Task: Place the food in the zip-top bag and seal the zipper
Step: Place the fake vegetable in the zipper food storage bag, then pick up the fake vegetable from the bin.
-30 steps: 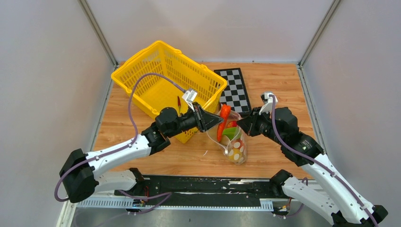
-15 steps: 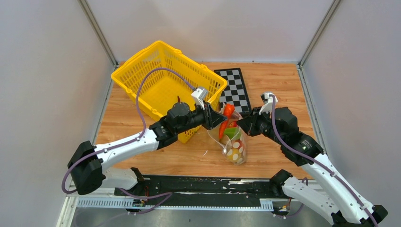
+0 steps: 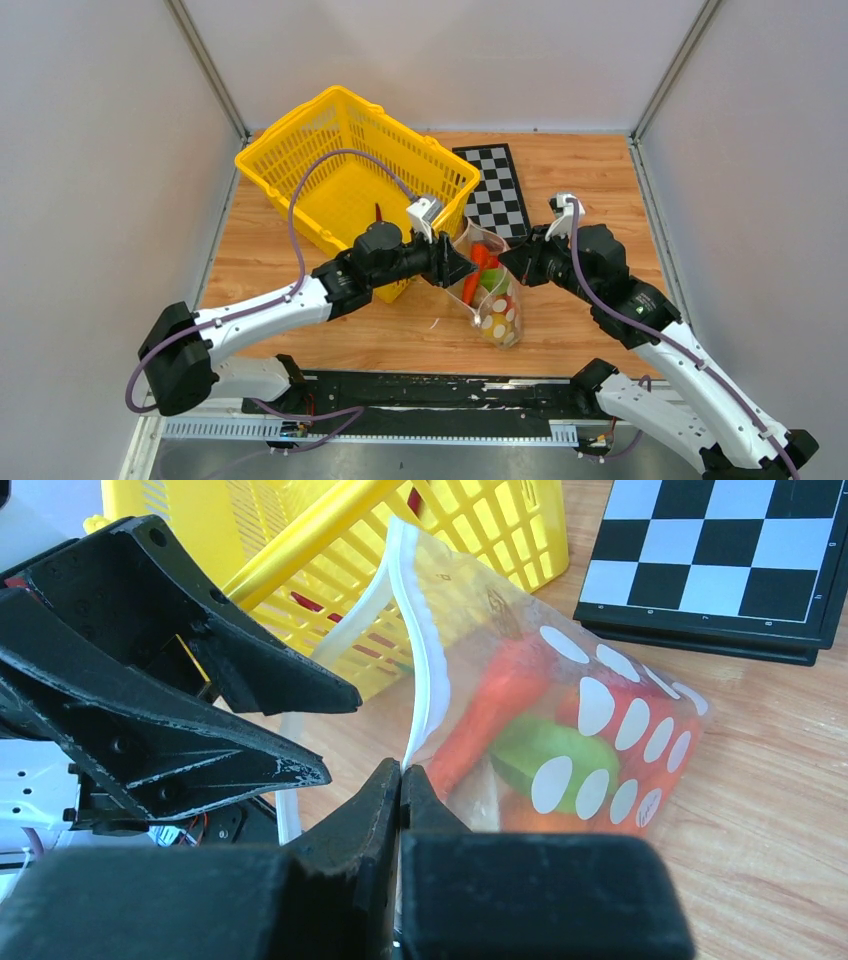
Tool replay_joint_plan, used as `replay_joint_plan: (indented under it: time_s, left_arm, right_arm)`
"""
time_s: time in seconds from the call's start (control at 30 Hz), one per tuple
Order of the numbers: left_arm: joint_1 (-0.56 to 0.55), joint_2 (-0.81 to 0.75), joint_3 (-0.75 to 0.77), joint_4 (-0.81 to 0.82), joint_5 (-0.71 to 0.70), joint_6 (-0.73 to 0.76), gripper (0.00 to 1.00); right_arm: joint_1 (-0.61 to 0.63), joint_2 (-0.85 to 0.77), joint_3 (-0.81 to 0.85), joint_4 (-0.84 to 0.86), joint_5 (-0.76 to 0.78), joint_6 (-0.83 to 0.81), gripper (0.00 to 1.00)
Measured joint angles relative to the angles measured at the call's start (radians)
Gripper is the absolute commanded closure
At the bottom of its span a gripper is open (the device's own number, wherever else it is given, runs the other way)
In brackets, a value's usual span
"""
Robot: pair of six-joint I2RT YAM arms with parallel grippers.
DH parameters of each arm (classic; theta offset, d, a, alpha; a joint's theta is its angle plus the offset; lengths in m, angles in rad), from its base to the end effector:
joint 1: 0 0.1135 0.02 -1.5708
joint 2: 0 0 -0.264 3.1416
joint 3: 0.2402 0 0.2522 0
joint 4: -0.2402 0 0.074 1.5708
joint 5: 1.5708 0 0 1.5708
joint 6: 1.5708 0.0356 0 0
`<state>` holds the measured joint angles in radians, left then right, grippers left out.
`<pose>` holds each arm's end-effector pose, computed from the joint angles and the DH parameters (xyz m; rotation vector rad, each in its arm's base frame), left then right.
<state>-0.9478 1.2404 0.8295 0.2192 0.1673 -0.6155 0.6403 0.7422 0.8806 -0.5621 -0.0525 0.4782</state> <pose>0.1644 -0.2390 0.2996 0.4533 1.8919 -1.2429 0.1269 0.0969 0.3401 -0.2033 2.0683 0.7584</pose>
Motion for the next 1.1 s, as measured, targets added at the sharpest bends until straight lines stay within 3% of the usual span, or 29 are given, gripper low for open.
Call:
replay_joint_plan:
  time_s: [0.17, 0.33, 0.5, 0.63, 0.87, 1.1]
  left_arm:
    - [-0.001, -0.010, 0.007, -0.044, -0.002, 0.034, 0.31]
    - [-0.001, -0.019, 0.114, -0.187, -0.056, 0.112, 0.17]
    - [0.001, -0.043, 0.298, -0.339, -0.217, 0.217, 0.02]
    - [0.024, -0.074, 0.373, -0.398, -0.352, 0.272, 0.00]
    - [0.237, -0.013, 0.526, -0.631, -0.539, 0.188, 0.00]
    - [0.431, 0.198, 0.603, -0.820, -0.531, 0.085, 0.00]
  right_arm:
    - [0.000, 0.001, 0.000, 0.001, 0.002, 0.000, 1.00]
    - [0.000, -0.006, 0.000, 0.000, 0.010, 0.000, 1.00]
    - [0.000, -0.016, 0.000, -0.002, 0.016, 0.000, 1.00]
    - [0.000, -0.020, 0.000, -0.003, 0.018, 0.000, 1.00]
    - [0.000, -0.024, 0.000, -0.003, 0.018, 0.000, 1.00]
    - [0.000, -0.025, -0.002, -0.003, 0.018, 0.000, 1.00]
